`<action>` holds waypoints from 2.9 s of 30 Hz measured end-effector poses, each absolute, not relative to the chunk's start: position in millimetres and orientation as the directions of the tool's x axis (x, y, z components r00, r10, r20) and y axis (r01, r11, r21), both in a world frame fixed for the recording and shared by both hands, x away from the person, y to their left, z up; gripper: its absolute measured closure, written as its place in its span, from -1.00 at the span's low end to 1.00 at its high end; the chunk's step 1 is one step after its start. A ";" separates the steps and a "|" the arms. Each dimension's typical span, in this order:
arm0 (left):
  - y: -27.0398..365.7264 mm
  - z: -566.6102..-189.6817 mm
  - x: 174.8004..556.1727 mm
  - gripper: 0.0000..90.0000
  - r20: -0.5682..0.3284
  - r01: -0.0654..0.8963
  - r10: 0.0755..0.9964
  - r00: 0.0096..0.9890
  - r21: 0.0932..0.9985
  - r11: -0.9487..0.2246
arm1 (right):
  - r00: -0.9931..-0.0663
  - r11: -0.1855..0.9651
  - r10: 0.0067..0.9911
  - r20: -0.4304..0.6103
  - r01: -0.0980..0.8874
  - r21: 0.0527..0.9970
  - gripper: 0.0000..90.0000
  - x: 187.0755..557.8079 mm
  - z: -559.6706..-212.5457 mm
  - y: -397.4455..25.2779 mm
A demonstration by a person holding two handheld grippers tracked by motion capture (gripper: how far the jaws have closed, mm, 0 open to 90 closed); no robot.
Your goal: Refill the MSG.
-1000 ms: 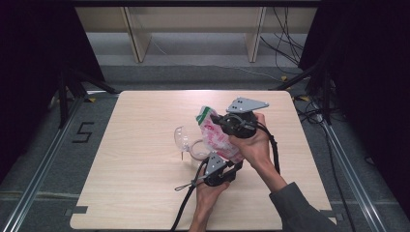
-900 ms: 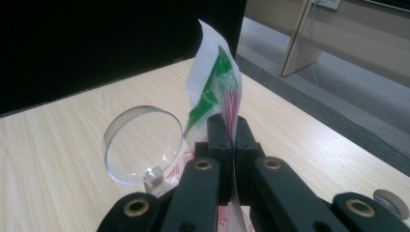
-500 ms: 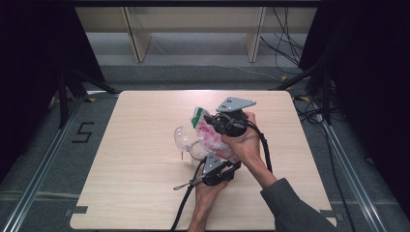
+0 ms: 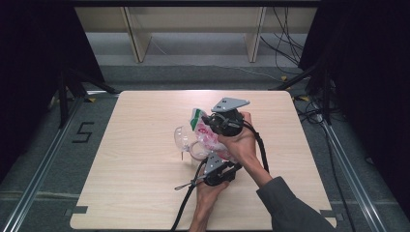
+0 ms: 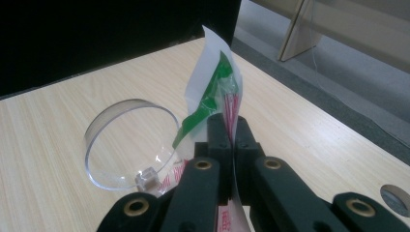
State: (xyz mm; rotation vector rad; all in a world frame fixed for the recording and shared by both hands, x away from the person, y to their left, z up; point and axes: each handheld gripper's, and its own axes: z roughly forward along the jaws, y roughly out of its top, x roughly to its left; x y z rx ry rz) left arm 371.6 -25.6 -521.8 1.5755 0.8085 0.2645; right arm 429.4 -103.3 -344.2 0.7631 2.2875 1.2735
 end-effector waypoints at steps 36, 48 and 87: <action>-22.4 -516.8 372.8 0.65 -0.239 0.320 0.595 0.768 0.947 -0.032 | -0.756 0.434 0.650 -0.080 0.283 0.855 1.00 434.8 -348.0 -93.8; -26.3 -516.8 371.5 0.65 -0.286 0.333 0.581 0.762 0.943 0.027 | -0.752 0.451 0.655 -0.078 0.306 0.838 1.00 436.1 -349.6 -91.9; -22.1 -513.9 373.4 0.66 -0.276 0.324 0.561 0.780 0.946 0.014 | -0.752 0.481 0.649 -0.116 0.288 0.828 1.00 439.4 -353.0 -82.6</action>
